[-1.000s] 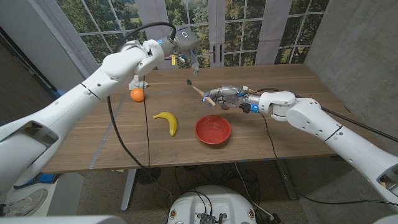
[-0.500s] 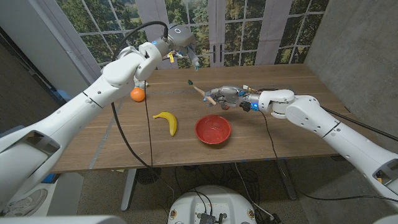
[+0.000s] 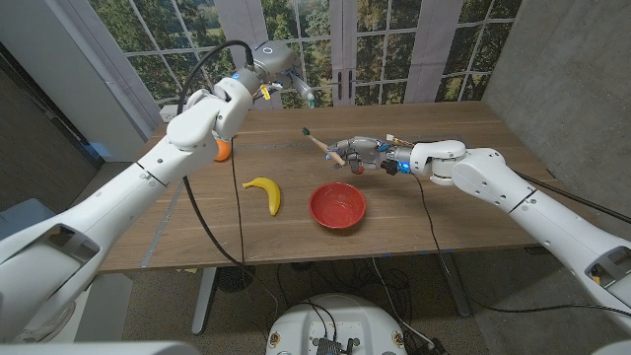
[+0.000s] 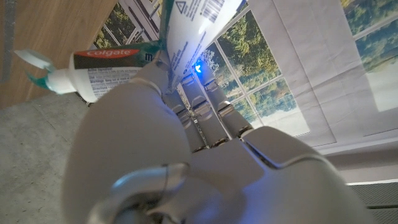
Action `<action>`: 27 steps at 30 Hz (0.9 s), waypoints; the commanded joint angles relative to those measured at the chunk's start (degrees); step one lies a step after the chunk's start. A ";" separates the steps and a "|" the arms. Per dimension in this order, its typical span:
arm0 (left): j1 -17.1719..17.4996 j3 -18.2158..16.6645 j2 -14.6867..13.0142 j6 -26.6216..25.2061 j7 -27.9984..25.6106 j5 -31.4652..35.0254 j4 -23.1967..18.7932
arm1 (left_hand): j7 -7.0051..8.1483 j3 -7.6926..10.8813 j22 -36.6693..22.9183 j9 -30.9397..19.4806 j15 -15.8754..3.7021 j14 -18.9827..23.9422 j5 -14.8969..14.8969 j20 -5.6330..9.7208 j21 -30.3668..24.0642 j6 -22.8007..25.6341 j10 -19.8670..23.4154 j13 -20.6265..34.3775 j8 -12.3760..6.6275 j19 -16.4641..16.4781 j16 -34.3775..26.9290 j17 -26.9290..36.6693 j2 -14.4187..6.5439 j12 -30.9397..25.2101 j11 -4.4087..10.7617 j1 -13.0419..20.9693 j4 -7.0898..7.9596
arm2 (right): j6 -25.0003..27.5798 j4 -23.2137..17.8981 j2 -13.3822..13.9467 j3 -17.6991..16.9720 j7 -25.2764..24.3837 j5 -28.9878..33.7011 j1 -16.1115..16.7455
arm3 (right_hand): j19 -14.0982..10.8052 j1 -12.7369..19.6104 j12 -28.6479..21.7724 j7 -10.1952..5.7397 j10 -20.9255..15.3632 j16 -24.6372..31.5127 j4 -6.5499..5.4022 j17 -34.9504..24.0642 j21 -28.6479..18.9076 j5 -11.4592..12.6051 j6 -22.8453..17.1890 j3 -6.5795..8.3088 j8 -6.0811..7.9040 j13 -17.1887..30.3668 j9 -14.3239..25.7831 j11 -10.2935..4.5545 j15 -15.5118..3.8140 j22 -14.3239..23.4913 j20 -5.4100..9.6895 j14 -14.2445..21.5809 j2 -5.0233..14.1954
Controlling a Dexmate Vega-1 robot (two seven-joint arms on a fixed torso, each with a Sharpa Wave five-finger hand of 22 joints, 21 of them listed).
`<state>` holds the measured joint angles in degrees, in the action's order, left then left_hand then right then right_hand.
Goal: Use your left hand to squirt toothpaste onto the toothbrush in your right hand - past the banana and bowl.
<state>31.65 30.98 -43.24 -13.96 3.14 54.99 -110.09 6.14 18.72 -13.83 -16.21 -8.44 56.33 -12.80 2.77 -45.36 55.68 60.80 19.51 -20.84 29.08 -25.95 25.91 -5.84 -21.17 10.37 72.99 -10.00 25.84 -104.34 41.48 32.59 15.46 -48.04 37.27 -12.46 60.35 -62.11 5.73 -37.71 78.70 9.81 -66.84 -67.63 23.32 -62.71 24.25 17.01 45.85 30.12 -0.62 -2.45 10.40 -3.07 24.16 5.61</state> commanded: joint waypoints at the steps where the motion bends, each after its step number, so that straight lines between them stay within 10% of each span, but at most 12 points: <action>1: 3.87 -2.94 2.26 -7.64 -2.04 -11.23 -1.90 | -0.07 -0.07 -0.09 -0.16 -5.54 0.09 -0.25 6.06 -0.51 -0.25 1.71 4.50 -0.20 -0.55 0.10 0.25 0.32 0.18 1.58 0.22 0.20 | 0.43 -0.37 0.26 -1.36 -1.98 -1.18 1.32 | -0.45 0.50 -0.10 -0.10 0.09 0.26 -0.13 0.04 -0.41 0.37 -0.57 0.12 -0.05 -0.09 0.23 -0.18 -4.94 0.17 -0.02 -0.24 1.11; 27: 8.61 -8.64 0.42 -21.19 -3.26 -38.47 -8.54 | -2.01 -1.07 1.38 0.86 -5.51 -0.06 -0.17 5.37 -2.85 -2.80 -0.32 2.28 2.28 -0.91 2.64 -1.49 -0.20 2.98 1.56 -2.63 0.77 | 1.03 -3.29 2.45 -3.59 -5.28 -3.15 3.96 | -0.44 0.58 -0.34 -0.04 0.04 0.42 -0.06 -0.16 -0.52 0.55 -0.77 0.23 -0.27 -0.07 0.45 0.15 -4.93 0.16 -0.02 -0.17 1.04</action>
<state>38.16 24.82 -41.58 -30.51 1.41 27.45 -116.04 4.50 18.07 -12.50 -15.42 -8.36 55.83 -12.80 2.76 -47.73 53.39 60.49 21.84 -19.01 28.47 -23.51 24.48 -6.04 -18.56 11.51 71.01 -9.35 26.66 -106.10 42.80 30.10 11.43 -50.53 39.91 -12.46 60.35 -62.11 5.96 -37.71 78.70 9.81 -66.85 -67.63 23.53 -62.93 24.24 16.73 45.63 30.48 -0.60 -2.45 10.40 -3.07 24.16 5.61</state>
